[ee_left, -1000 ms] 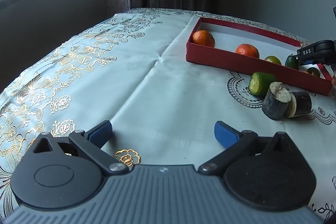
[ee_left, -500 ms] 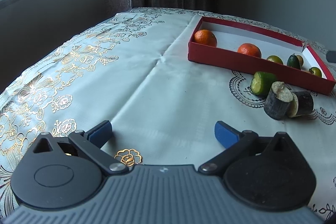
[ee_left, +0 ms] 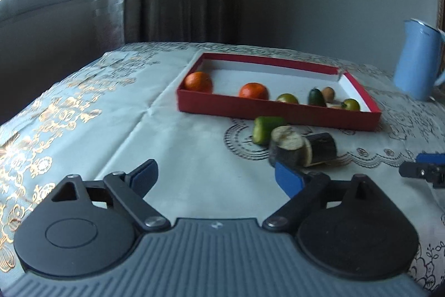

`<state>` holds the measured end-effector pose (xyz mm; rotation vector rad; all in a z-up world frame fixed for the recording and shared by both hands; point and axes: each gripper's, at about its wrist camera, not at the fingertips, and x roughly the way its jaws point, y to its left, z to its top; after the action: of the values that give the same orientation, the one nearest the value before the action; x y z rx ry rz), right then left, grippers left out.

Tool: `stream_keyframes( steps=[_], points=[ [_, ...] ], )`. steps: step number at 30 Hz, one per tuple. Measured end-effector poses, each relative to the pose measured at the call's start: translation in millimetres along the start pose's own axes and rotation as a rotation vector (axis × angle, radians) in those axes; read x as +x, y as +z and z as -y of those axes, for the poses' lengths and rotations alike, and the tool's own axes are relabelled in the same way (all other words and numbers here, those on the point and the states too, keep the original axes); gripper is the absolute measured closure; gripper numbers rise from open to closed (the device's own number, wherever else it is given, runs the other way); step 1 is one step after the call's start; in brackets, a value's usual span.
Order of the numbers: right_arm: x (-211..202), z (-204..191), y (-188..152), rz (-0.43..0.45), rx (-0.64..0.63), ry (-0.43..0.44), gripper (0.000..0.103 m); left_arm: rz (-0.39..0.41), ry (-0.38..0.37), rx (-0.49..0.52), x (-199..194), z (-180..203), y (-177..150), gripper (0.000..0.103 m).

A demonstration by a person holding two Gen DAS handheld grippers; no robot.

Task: Organize fruits
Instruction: 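Withdraw the right gripper from the box, then grasp the cut dark green cucumber piece with the left gripper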

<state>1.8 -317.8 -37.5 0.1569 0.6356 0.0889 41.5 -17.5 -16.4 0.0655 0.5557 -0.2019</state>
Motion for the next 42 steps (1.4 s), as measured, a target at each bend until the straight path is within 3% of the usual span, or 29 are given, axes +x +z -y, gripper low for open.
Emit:
stream_keyframes(
  steps=[4,9,14,18,19,33,39,42],
  points=[
    [-1.4,5.3,-0.4,0.007,0.034,0.032,0.028,0.018,-0.046,0.085,2.5,32.8,5.8,0.024],
    [-1.8,13.8,-0.4,0.015,0.086,0.079,0.026,0.082,-0.115,0.104,1.4,60.8,8.9,0.025],
    [-2.2,19.3,-0.5,0.019,0.115,0.110,0.025,0.126,-0.179,0.133,3.6,81.7,12.0,0.033],
    [-2.9,21.2,-1.0,0.020,0.125,0.125,0.024,0.081,-0.181,0.124,17.0,82.5,13.2,0.068],
    [-2.7,21.0,-1.0,0.018,0.124,0.127,0.023,0.061,-0.186,0.117,21.1,81.2,12.9,0.070],
    [-2.2,16.4,-1.8,0.010,0.098,0.127,0.021,0.031,-0.162,0.113,22.4,86.1,4.5,0.066],
    [-2.2,16.8,-2.2,0.010,0.099,0.129,0.021,0.022,-0.124,0.095,26.0,99.2,5.2,0.053],
    [-2.2,17.4,-2.2,0.011,0.102,0.131,0.021,-0.016,-0.100,0.073,33.2,104.0,6.1,0.051]
  ],
)
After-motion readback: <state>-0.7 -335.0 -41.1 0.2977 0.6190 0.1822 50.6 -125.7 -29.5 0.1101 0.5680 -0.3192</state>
